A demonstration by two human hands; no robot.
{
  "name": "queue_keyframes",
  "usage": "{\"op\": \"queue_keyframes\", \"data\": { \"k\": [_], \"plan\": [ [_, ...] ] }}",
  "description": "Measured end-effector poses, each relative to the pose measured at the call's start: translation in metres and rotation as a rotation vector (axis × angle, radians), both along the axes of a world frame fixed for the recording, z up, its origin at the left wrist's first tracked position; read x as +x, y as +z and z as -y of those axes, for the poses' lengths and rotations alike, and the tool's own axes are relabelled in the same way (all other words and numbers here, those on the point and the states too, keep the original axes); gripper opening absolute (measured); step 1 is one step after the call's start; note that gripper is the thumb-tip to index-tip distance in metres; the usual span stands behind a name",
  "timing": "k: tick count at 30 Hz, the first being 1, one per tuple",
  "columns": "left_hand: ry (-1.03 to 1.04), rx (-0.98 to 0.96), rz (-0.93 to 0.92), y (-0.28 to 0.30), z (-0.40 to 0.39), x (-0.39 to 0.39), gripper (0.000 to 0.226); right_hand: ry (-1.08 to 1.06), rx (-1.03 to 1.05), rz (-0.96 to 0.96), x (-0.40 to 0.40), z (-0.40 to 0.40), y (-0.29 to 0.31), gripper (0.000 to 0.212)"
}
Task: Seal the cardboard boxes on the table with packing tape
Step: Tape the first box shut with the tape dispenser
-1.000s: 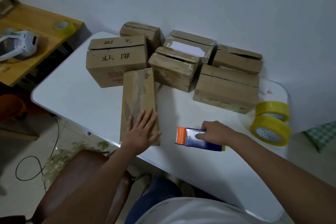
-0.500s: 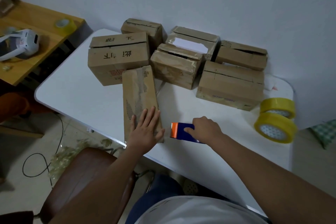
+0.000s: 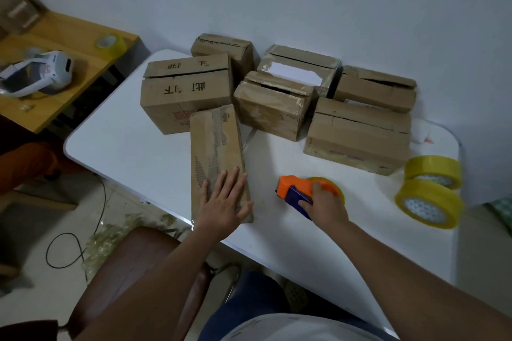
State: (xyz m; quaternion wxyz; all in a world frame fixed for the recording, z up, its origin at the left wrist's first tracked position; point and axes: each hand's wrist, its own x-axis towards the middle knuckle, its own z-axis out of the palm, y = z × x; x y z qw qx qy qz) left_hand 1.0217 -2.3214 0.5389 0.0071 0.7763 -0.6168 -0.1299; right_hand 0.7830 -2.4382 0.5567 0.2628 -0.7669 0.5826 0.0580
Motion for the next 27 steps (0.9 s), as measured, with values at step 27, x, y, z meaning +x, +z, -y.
{"op": "queue_keyframes", "data": {
  "k": [27],
  "plan": [
    [-0.228,0.105,-0.4,0.032,-0.005,0.05,0.072,-0.789,0.304,0.949,0.075,-0.071,-0.003,0.003]
  ]
}}
